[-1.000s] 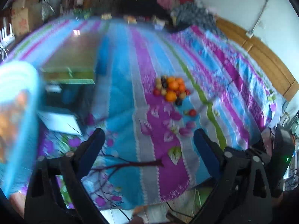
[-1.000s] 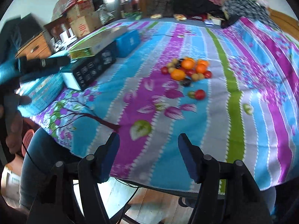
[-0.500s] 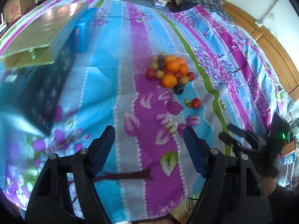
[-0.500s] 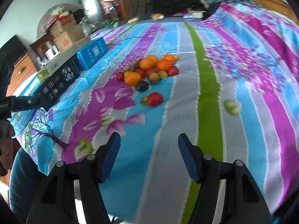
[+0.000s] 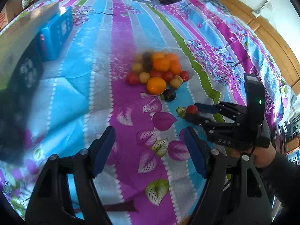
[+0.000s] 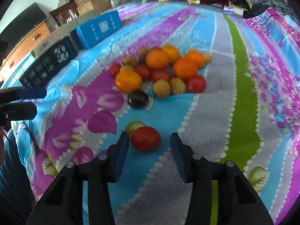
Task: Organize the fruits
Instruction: 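Grasp a red tomato with the right gripper while the left approaches the pile, then grasp a dark plum with the left gripper while the right holds the tomato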
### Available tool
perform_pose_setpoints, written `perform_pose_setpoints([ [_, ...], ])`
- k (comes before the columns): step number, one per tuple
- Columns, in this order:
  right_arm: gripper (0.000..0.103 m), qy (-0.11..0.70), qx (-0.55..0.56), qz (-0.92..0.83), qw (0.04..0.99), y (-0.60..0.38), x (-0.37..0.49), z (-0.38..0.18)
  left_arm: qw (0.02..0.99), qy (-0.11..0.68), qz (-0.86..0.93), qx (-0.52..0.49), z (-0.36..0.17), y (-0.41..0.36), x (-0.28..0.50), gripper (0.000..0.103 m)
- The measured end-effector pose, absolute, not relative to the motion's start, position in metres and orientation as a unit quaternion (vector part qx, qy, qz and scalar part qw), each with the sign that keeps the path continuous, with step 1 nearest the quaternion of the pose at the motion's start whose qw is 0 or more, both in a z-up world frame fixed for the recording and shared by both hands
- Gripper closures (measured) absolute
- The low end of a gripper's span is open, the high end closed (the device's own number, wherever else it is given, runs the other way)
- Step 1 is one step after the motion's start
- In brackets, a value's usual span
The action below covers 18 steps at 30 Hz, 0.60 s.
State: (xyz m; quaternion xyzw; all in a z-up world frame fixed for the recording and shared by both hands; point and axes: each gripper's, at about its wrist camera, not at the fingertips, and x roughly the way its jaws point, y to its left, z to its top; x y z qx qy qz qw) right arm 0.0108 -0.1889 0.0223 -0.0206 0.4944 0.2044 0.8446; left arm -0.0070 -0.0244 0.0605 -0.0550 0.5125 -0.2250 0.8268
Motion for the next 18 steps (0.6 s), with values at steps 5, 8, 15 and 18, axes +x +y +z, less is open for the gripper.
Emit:
perform_pose_setpoints([
  [5, 0.069, 0.480, -0.010, 0.192, 0.856, -0.194, 0.008, 0.025, 0.814, 0.523, -0.251, -0.048, 0.043, -0.049, 0.006, 0.046],
  [8, 0.069, 0.471, 0.003, 0.174, 0.865, -0.204, 0.000, 0.032, 0.808, 0.525, -0.264, -0.045, 0.031, -0.067, 0.016, 0.059],
  [15, 0.069, 0.465, 0.055, 0.144, 0.872, -0.225, -0.024, 0.046, 0.821, 0.517, -0.241, -0.015, 0.013, -0.096, 0.033, 0.065],
  [18, 0.069, 0.465, 0.062, 0.142, 0.872, -0.225, -0.027, 0.047, 0.834, 0.502, -0.227, 0.003, 0.012, -0.104, 0.036, 0.063],
])
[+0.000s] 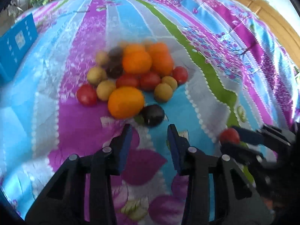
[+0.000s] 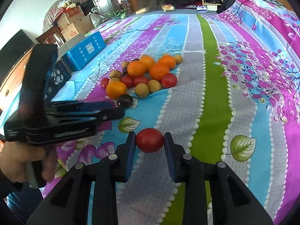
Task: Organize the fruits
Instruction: 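Grasp a dark plum with the left gripper while the right holds the tomato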
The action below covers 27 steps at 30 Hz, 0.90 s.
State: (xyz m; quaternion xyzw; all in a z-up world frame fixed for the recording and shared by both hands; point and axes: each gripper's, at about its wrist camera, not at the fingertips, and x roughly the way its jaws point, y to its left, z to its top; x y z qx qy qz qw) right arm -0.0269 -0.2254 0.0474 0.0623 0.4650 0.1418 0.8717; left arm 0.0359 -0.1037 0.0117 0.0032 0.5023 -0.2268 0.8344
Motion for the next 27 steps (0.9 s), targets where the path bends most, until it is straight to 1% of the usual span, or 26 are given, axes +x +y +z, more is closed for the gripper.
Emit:
perform_pose_setpoints([
  [5, 0.069, 0.462, 0.072, 0.128, 0.874, -0.231, -0.023, 0.050, 0.838, 0.499, -0.220, 0.000, 0.008, -0.110, 0.044, 0.063],
  [11, 0.069, 0.465, 0.085, 0.106, 0.875, -0.240, -0.017, 0.049, 0.846, 0.491, -0.210, 0.010, 0.007, -0.117, 0.044, 0.065],
  [12, 0.069, 0.465, 0.087, 0.104, 0.875, -0.240, -0.017, 0.049, 0.847, 0.490, -0.208, 0.012, 0.007, -0.117, 0.042, 0.066],
  [13, 0.069, 0.465, 0.089, 0.103, 0.875, -0.241, -0.018, 0.049, 0.848, 0.489, -0.205, 0.013, 0.007, -0.117, 0.041, 0.072],
  [20, 0.069, 0.460, 0.096, 0.086, 0.879, -0.243, -0.018, 0.050, 0.855, 0.480, -0.195, 0.016, 0.005, -0.118, 0.035, 0.072],
  [21, 0.069, 0.459, 0.095, 0.085, 0.879, -0.243, -0.018, 0.050, 0.856, 0.479, -0.195, 0.016, 0.005, -0.118, 0.035, 0.074],
  [22, 0.069, 0.458, 0.094, 0.083, 0.880, -0.243, -0.018, 0.051, 0.856, 0.479, -0.194, 0.015, 0.005, -0.118, 0.035, 0.078],
  [27, 0.069, 0.445, 0.084, 0.056, 0.890, -0.244, -0.015, 0.064, 0.866, 0.465, -0.184, 0.018, 0.026, -0.113, 0.029, 0.078],
])
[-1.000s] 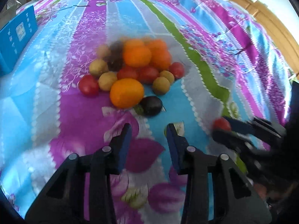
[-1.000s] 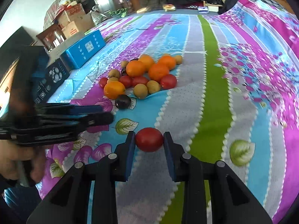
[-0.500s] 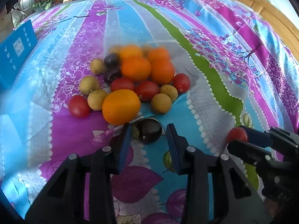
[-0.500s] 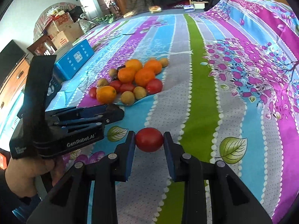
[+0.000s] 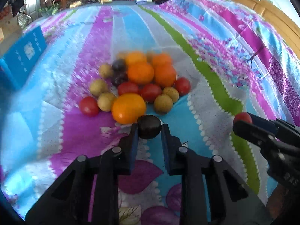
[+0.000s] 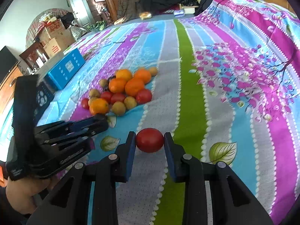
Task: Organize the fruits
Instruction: 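Grasp a dark plum with the left gripper while the right holds the tomato, then carry the plum and tomato over the blue basket with both grippers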
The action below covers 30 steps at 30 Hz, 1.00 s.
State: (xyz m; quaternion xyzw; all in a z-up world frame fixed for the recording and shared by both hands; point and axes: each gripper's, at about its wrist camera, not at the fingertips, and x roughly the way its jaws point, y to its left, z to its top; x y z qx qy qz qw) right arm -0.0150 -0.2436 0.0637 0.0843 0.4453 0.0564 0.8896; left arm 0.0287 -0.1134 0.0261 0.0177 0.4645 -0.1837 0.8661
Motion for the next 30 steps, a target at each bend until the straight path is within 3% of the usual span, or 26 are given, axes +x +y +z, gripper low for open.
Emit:
perform_pose_setpoints([
  [14, 0.069, 0.365, 0.028, 0.022, 0.930, -0.206, -0.016, 0.175, 0.923, 0.365, -0.121, 0.000, 0.156, -0.059, 0.007, 0.078],
  [30, 0.069, 0.319, -0.007, 0.061, 0.946, -0.126, -0.010, 0.262, 0.948, 0.312, -0.048, -0.039, 0.222, 0.025, -0.023, 0.078],
])
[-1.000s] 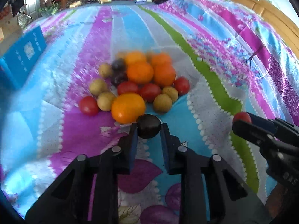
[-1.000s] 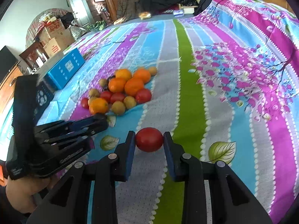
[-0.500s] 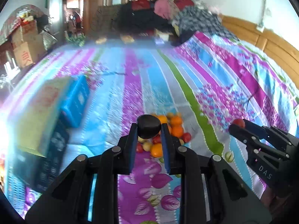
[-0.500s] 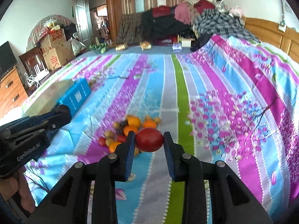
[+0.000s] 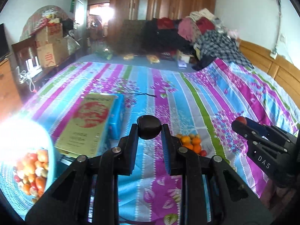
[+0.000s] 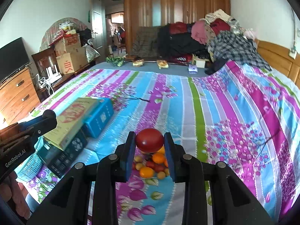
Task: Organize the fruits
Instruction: 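Carry the plum and tomato over the blue basket with both grippers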
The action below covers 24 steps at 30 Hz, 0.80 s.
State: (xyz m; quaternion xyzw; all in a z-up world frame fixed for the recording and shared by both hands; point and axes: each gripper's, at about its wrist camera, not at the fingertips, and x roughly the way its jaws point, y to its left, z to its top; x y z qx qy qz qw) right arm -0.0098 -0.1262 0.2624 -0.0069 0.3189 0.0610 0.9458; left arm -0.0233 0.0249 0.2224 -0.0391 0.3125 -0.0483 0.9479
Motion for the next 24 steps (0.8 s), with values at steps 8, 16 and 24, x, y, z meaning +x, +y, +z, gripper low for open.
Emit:
perform_pose_setpoints([
  [8, 0.069, 0.303, -0.024, 0.099, 0.948, -0.072, -0.008, 0.292, 0.952, 0.300, 0.000, -0.062, 0.238, 0.080, -0.036, 0.078],
  [16, 0.069, 0.297, -0.039, 0.167, 0.940, 0.014, -0.003, 0.317, 0.951, 0.290, 0.062, -0.086, 0.251, 0.148, -0.051, 0.078],
  [24, 0.069, 0.305, -0.056, 0.231, 0.922, 0.096, -0.003, 0.329, 0.941, 0.292, 0.126, -0.118, 0.249, 0.219, -0.069, 0.078],
])
